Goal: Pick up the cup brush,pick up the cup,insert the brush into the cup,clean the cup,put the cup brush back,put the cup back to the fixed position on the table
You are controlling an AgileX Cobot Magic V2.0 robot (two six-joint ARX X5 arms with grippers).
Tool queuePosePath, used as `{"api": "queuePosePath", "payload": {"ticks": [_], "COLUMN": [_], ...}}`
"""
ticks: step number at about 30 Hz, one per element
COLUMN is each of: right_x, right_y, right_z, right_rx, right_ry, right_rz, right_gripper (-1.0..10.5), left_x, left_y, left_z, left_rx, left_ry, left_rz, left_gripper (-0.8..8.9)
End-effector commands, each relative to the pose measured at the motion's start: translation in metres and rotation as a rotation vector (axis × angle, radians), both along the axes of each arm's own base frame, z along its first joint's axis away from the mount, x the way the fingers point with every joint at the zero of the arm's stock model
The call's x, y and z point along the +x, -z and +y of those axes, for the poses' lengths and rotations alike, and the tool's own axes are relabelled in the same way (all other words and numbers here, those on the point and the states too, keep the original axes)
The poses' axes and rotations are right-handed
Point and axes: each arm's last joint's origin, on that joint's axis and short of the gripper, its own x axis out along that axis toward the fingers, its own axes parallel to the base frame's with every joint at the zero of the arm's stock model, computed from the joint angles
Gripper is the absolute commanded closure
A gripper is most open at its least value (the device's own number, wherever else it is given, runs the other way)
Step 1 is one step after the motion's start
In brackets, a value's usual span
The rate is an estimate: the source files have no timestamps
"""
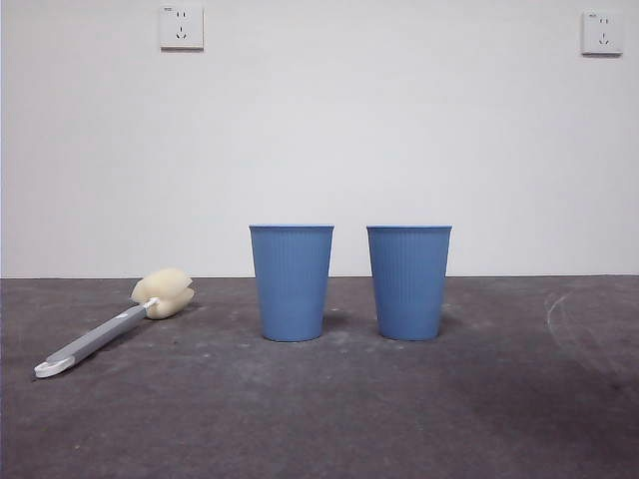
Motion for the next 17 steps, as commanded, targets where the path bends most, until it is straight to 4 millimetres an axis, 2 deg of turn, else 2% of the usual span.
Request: {"api": "queuePosePath", "payload": {"ticks": [1, 7, 12, 17], "right_x": [0.0, 0.0, 0.0, -0.001], "right_y": [0.001, 0.001, 0.0, -0.009], "right_z": [0.0, 0.0, 0.0, 0.002], "right_rx": [0.011, 0.117, 0.139, 0.271], "right_ry": [0.001, 0.018, 0.021, -0.031], "right_rz": [0.004, 0.016, 0.005, -0.016], "right_gripper": [9.5, 9.5, 9.5, 9.6], "left_x": [0.0, 0.0, 0.0, 0.0], "left_y": [0.002, 0.002, 0.0, -0.016], "left_z": [0.0, 0.0, 0.0, -0.003], "left_rx": [-0.006, -0.007, -0.012, -0.062], "left_ry": [-0.003, -0.003, 0.011, 0.11], "left_rz": [0.004, 0.003, 0.01, 0.023], "left_gripper": [8.17, 8.17, 8.18, 8.2]}}
